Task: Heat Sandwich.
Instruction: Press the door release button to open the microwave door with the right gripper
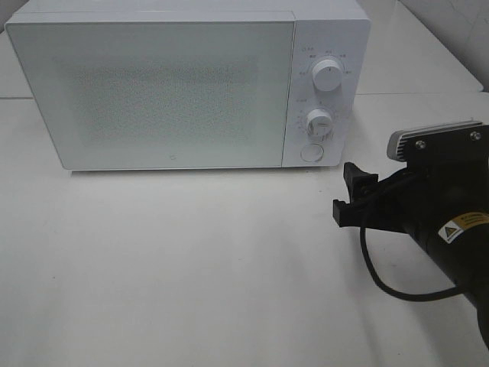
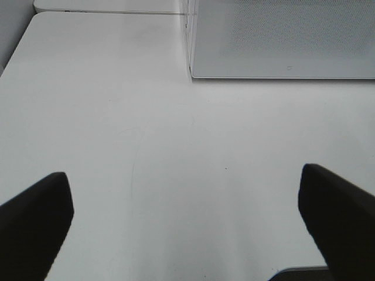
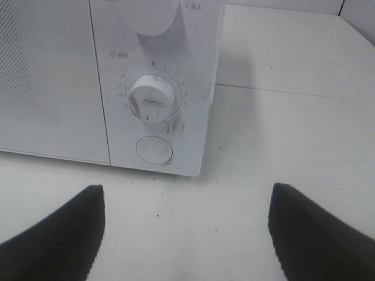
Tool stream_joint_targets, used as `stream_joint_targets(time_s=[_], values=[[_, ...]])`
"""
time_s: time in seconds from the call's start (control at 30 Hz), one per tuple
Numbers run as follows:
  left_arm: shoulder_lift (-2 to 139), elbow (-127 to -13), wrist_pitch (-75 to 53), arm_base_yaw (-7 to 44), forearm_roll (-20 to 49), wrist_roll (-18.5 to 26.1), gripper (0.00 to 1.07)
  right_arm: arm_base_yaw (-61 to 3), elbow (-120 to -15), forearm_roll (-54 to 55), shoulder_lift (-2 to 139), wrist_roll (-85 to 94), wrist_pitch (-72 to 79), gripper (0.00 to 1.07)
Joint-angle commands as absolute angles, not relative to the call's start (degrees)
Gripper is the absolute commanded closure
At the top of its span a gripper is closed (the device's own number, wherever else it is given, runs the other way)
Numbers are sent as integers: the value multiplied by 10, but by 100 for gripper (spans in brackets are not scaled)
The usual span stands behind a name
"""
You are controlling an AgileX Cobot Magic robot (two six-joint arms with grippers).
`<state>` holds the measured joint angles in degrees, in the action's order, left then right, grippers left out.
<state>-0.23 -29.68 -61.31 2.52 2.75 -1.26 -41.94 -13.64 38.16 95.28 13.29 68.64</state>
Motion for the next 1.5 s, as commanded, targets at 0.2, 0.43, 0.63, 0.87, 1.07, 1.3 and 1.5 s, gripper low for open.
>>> stream_joint_targets(time_s=[0.2, 0.43, 0.63, 0.87, 1.07, 1.3, 1.5], values=[[-17, -297, -610, 23, 29, -13, 6, -448, -137, 422, 956, 130, 710, 32], [-17, -297, -610, 23, 29, -13, 6, -448, -137, 422, 956, 44, 705, 32], [-17, -297, -610, 23, 29, -13, 6, -448, -137, 422, 956, -121, 705, 32], [-17, -297, -610, 23, 29, -13, 6, -448, -137, 422, 956, -364, 704, 32], [-17, -297, -610, 23, 29, -13, 6, -448, -137, 422, 956, -604, 703, 32], [-17, -297, -610, 23, 29, -13, 6, -448, -137, 423, 956, -717, 682, 37], [-17, -297, -610, 23, 29, -13, 6, -447, -137, 437, 956, -784, 631, 53]])
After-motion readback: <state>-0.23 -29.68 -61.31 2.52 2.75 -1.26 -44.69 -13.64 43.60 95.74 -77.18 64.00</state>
